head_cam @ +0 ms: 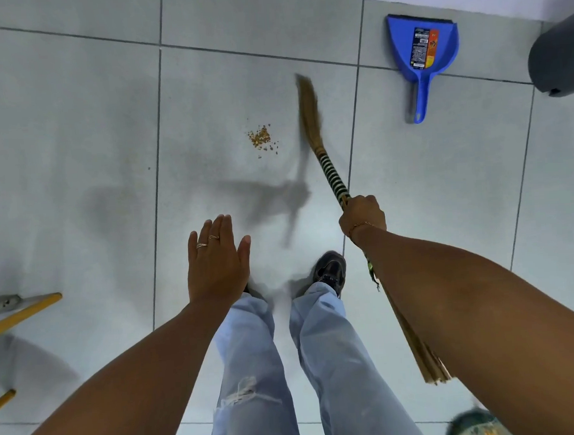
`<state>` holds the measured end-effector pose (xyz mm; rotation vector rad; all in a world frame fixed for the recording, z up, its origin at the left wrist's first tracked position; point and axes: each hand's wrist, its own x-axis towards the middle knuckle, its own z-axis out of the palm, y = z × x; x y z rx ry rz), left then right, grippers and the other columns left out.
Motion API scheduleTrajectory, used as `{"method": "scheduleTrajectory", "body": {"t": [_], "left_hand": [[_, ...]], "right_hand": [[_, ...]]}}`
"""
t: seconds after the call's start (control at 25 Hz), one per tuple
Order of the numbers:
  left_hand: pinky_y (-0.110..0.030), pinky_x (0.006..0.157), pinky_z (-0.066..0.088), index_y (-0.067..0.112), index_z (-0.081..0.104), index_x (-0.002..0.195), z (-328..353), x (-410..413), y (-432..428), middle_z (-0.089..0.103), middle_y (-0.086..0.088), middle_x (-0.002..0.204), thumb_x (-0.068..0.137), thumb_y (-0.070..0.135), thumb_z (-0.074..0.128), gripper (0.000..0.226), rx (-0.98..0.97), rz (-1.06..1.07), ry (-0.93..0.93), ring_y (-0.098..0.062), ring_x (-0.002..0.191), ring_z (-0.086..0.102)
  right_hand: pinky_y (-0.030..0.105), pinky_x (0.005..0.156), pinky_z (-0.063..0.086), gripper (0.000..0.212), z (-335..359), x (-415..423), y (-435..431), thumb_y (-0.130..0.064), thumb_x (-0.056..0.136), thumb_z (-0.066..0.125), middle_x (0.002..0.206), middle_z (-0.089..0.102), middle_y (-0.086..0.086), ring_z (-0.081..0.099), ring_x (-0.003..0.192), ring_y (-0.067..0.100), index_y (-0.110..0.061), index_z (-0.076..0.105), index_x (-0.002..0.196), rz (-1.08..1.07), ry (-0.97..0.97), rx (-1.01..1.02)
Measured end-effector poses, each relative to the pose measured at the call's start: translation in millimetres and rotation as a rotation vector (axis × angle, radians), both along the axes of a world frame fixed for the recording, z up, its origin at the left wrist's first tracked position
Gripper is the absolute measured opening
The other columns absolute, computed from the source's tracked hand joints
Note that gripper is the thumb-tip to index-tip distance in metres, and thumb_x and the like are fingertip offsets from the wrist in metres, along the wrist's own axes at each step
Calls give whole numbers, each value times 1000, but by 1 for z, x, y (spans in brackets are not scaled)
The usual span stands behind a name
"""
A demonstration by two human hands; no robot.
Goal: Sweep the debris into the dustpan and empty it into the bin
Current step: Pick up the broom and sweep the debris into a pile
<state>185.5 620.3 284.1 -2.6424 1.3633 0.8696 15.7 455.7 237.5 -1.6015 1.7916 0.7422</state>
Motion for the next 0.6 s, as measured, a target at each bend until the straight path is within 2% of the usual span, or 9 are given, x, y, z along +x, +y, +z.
{"method": "scheduleTrajectory", "body": {"t": [0.48,0.6], "left_hand": [[-46,115,19,2,36,137,6,2,-11,46,-18,142,94,37,31,56,-25,-53,27,-32,137,34],[-49,112,25,0,40,134,7,7,-3,51,-21,137,92,37,32,57,-25,-80,1,-35,133,40]], "right_hand": [[39,88,49,33,1,19,51,-11,96,43,126,47,14,55,111,34,-5,51,127,131,-32,49],[40,85,51,37,12,14,61,-10,94,45,122,48,16,57,105,35,-9,50,131,129,-71,9]]}}
